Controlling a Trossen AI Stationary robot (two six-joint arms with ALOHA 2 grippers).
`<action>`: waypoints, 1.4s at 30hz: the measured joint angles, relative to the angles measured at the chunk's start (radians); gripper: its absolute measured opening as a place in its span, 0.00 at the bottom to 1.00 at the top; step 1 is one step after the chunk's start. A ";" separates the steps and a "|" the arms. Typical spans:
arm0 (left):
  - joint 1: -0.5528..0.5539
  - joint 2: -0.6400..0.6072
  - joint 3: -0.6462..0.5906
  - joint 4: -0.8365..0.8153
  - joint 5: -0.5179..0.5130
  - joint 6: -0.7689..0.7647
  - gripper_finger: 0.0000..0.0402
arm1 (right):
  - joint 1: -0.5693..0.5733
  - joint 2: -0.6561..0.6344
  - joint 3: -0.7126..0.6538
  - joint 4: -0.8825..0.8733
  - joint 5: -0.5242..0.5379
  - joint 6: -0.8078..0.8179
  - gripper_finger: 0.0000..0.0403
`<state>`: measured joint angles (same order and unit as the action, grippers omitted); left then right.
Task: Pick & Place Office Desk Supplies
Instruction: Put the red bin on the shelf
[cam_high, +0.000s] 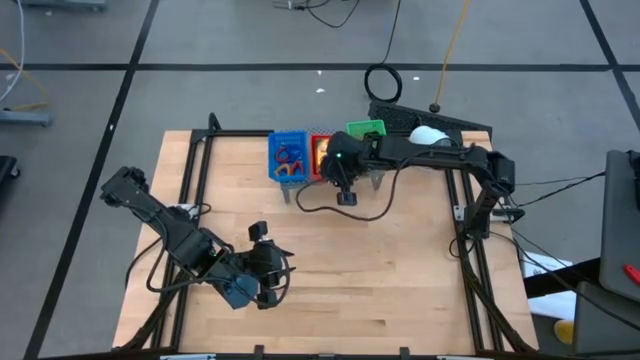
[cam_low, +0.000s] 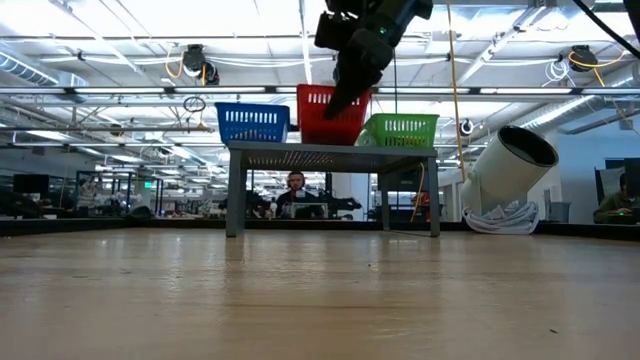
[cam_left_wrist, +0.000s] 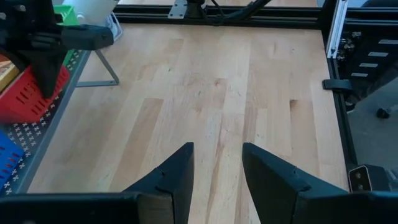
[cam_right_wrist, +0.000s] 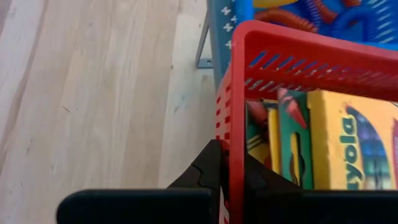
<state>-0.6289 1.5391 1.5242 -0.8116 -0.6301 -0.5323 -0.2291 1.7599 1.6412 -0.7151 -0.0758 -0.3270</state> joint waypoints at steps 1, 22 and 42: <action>0.000 0.000 0.000 0.000 0.001 0.000 0.36 | 0.000 0.001 0.000 0.001 0.000 0.000 0.00; 0.000 0.000 0.000 0.000 0.002 -0.014 0.36 | -0.001 0.001 0.000 0.061 0.102 0.005 0.51; 0.000 0.000 0.000 0.000 0.005 -0.022 0.36 | -0.012 0.001 0.000 0.069 0.181 -0.027 0.52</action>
<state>-0.6289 1.5391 1.5242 -0.8120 -0.6250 -0.5548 -0.2409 1.7611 1.6413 -0.6460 0.1048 -0.3538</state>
